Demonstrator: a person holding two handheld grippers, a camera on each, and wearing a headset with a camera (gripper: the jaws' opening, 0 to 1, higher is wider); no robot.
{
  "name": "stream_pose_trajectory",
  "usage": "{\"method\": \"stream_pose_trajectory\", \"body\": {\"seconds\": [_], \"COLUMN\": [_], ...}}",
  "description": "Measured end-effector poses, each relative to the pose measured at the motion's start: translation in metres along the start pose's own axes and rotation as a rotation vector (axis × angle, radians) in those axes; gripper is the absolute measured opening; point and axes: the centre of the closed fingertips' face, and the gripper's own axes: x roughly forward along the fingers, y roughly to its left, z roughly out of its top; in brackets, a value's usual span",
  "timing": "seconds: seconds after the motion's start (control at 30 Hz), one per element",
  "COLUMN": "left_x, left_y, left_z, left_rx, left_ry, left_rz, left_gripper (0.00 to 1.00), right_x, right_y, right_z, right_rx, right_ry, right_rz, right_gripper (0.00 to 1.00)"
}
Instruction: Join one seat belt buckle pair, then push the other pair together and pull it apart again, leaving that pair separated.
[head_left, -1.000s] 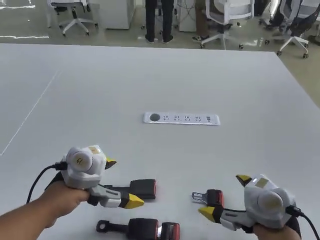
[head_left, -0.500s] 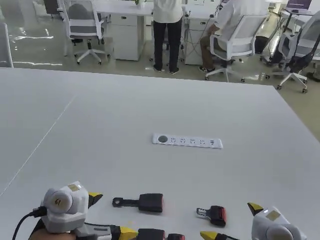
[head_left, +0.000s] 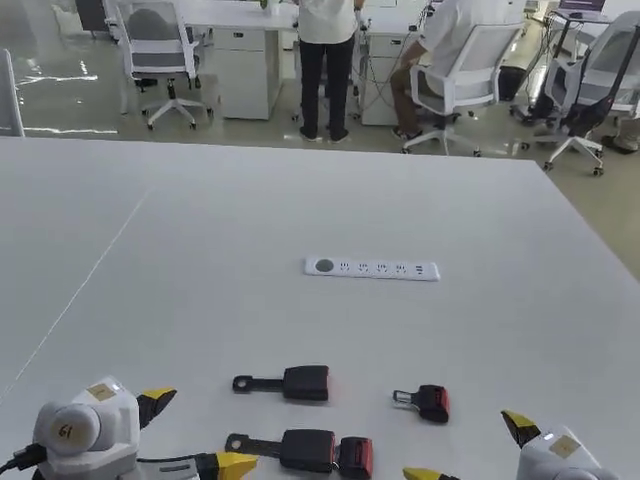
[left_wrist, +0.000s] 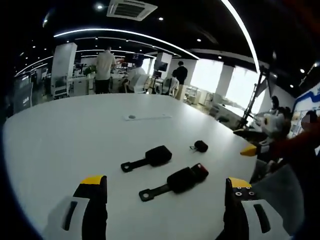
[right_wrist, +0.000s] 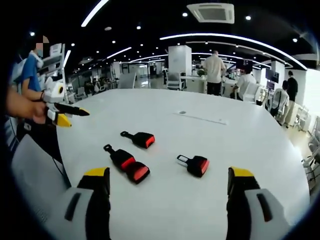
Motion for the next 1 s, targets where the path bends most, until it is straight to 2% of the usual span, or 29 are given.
{"method": "stream_pose_trajectory", "body": {"seconds": [0.1,0.2,0.33,0.4,0.43,0.53,0.67,1.0], "left_x": [-0.004,-0.01,-0.018,-0.022,-0.025,-0.033,-0.04,-0.043], "left_y": [-0.005,-0.002,-0.002,0.001,0.001,0.0,-0.001,0.0], "left_z": [0.002,0.003,0.004,0.003,0.004,0.004,-0.002,-0.015], "left_rx": [0.025,0.04,0.027,0.013,-0.005,-0.009,-0.012,-0.035], "left_ry": [-0.01,-0.012,-0.018,-0.019,-0.027,-0.039,-0.032,-0.016], "left_rz": [-0.011,0.004,0.016,0.023,0.024,0.04,0.046,0.057], "left_gripper": [1.0,1.0,1.0,1.0,1.0,1.0,1.0,1.0], "right_x": [-0.003,-0.008,-0.015,-0.018,-0.019,-0.023,-0.028,-0.03], "right_y": [0.007,0.011,0.006,0.005,0.005,0.005,0.001,-0.006], "right_z": [0.0,0.002,0.009,0.008,0.007,0.002,-0.007,-0.027], "right_rx": [-0.016,-0.052,-0.015,-0.008,-0.01,-0.01,-0.004,-0.033], "right_ry": [-0.001,-0.003,-0.039,-0.04,-0.036,-0.028,-0.016,0.038], "right_rz": [0.014,0.018,-0.004,-0.008,-0.01,-0.006,-0.012,-0.015], "right_gripper": [1.0,1.0,1.0,1.0,1.0,1.0,1.0,1.0]}}
